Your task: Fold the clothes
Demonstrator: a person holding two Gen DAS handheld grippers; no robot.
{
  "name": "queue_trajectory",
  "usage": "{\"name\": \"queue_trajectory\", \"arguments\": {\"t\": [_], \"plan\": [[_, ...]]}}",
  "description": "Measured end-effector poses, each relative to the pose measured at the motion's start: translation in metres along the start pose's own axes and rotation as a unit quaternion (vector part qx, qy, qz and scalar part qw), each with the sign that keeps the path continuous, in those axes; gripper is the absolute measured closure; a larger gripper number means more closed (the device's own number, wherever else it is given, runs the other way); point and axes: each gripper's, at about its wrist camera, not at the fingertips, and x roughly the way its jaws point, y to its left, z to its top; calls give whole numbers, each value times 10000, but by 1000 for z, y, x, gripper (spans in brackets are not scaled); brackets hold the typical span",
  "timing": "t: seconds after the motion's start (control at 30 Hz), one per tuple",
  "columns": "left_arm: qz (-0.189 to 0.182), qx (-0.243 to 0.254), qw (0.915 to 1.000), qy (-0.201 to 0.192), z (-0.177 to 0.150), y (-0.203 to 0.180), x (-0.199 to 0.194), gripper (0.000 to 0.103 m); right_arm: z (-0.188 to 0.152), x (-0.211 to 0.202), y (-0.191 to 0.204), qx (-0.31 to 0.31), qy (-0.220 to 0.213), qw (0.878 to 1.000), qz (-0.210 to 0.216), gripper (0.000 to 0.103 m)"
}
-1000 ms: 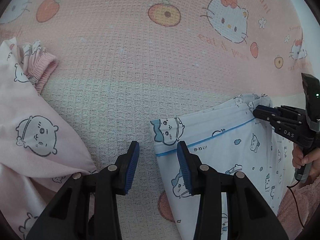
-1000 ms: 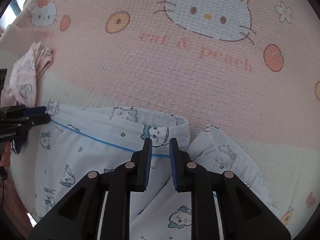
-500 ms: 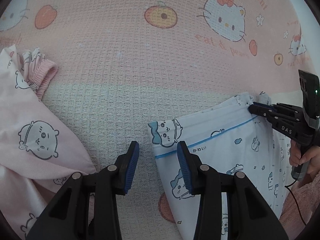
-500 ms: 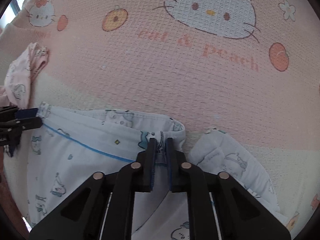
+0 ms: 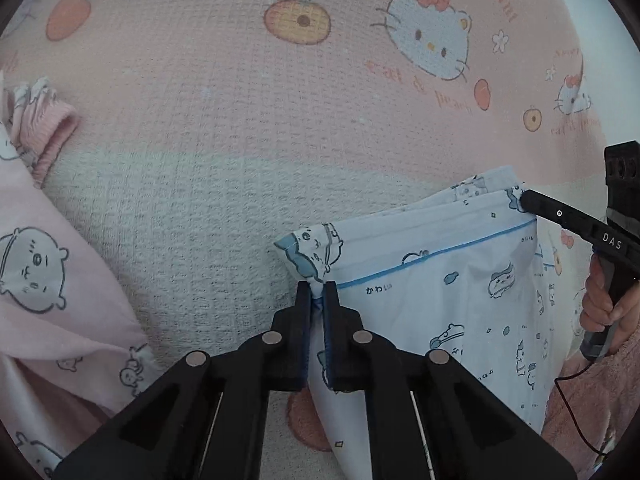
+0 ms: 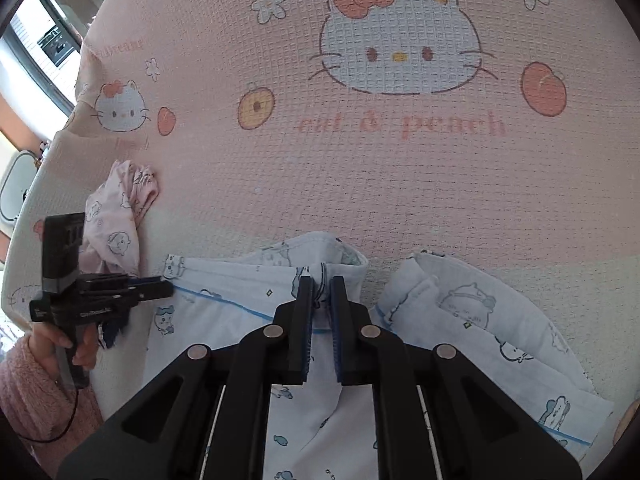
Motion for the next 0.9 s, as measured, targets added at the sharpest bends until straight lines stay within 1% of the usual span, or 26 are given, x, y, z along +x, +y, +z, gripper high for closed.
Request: {"name": "queue_trajectory", "arguments": {"t": [0.13, 0.17, 0.2, 0.23, 0.3, 0.37, 0.57, 0.67, 0.73, 0.77, 0.8, 0.83, 0.87, 0.9], "plan": [[339, -46, 9992, -213, 2, 2, -20, 99, 2, -13, 4, 257, -195, 9976, 611, 96], [403, -162, 9988, -232, 1, 8, -28, 99, 4, -16, 2, 348, -254, 9966, 697, 96], [391, -235, 9986, -250, 0, 14, -36, 99, 6, -17, 0, 419, -305, 9959, 743, 96], [429, -195, 9985, -266, -2, 15, -43, 99, 8, -16, 0, 415, -306, 9961, 719, 96], [546, -97, 9981, -279, -4, 16, -54, 99, 9, -8, 4, 245, -201, 9981, 524, 96], [794, 15, 9967, -194, -5, 15, -51, 99, 9, 8, 10, 93, -18, 9994, 344, 96], [880, -430, 9950, 206, -12, 47, -31, 99, 11, 28, 24, -102, 163, 9997, 150, 96], [999, -289, 9944, 193, -12, 45, -33, 99, 10, 34, 24, -153, 257, 9996, 4, 96], [1248, -351, 9915, 142, -11, 49, -37, 100, 11, 31, 16, 3, 155, 9998, -91, 96], [1238, -510, 9910, 8, -9, 56, -45, 100, 11, 26, 11, 122, 57, 9997, -204, 97], [1102, -670, 9916, -115, -7, 63, -53, 100, 11, 23, 4, 270, -20, 9993, -262, 97], [752, -834, 9934, -219, -3, 70, -60, 99, 12, 22, -3, 435, -39, 9988, -209, 97], [552, -881, 9942, -288, 2, 74, -65, 99, 11, 21, -5, 466, -35, 9988, -178, 97], [603, -735, 9950, -298, 5, 71, -63, 99, 10, 22, -1, 351, -6, 9992, -170, 97]]}}
